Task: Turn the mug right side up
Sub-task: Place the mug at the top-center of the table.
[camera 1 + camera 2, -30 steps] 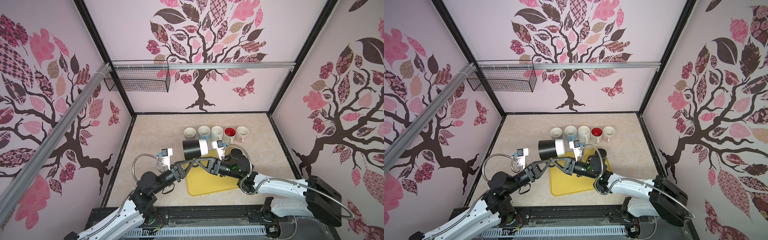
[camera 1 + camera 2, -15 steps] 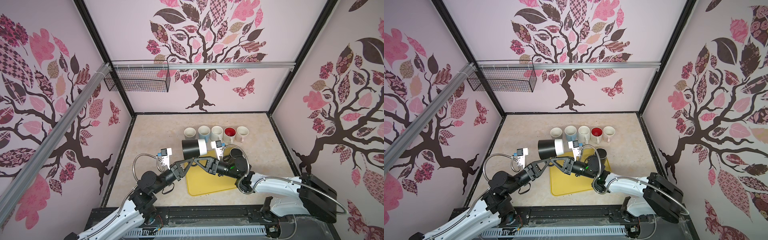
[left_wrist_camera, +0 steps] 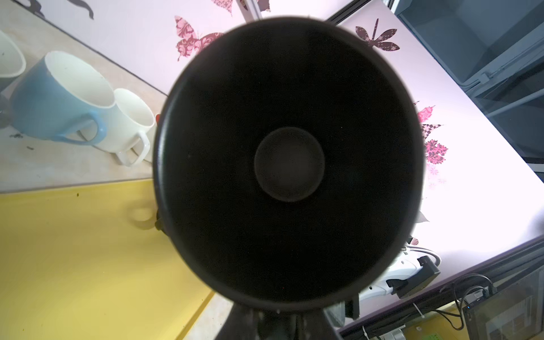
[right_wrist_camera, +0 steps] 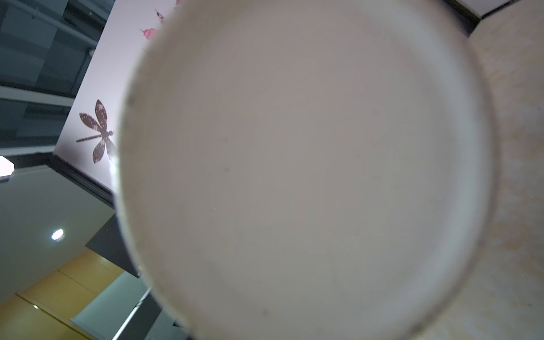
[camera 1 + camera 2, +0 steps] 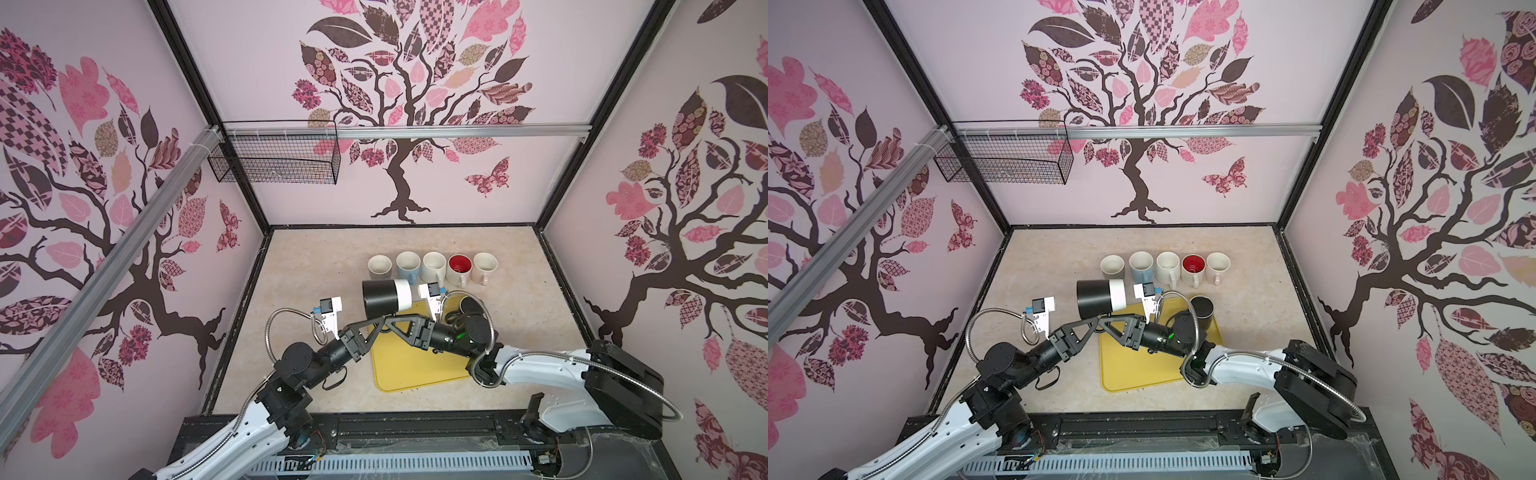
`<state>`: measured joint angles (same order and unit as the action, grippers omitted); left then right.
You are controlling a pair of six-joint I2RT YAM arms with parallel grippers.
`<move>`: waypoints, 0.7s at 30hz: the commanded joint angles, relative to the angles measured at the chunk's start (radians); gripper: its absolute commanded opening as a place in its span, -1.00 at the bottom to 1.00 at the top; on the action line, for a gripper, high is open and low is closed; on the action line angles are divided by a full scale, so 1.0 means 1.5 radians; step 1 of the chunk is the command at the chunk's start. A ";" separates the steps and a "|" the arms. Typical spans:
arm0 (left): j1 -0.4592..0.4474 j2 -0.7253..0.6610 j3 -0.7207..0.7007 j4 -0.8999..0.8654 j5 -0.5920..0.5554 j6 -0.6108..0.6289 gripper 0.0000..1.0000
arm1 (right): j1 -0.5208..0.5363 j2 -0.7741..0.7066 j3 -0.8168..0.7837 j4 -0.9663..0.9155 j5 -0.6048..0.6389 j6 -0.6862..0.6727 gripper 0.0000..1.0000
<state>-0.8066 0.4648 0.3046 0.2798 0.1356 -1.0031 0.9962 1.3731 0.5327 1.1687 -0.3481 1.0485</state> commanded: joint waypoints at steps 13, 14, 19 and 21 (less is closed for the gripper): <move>-0.002 -0.040 0.142 -0.268 -0.192 0.231 -1.00 | 0.011 -0.078 -0.035 -0.190 0.020 -0.028 0.29; -0.001 -0.034 0.158 -0.292 -0.214 0.247 -1.00 | 0.011 -0.093 -0.043 -0.210 0.027 -0.030 0.29; -0.001 0.032 0.241 -0.396 -0.313 0.316 -1.00 | 0.011 -0.186 -0.050 -0.381 0.107 -0.059 0.29; 0.000 0.077 0.284 -0.443 -0.354 0.339 -1.00 | 0.010 -0.228 -0.030 -0.504 0.165 -0.070 0.28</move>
<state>-0.8101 0.5350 0.6056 -0.3473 -0.2573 -0.6041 1.0103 1.1137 0.4488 0.6617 -0.2260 0.9871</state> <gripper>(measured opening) 0.166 0.642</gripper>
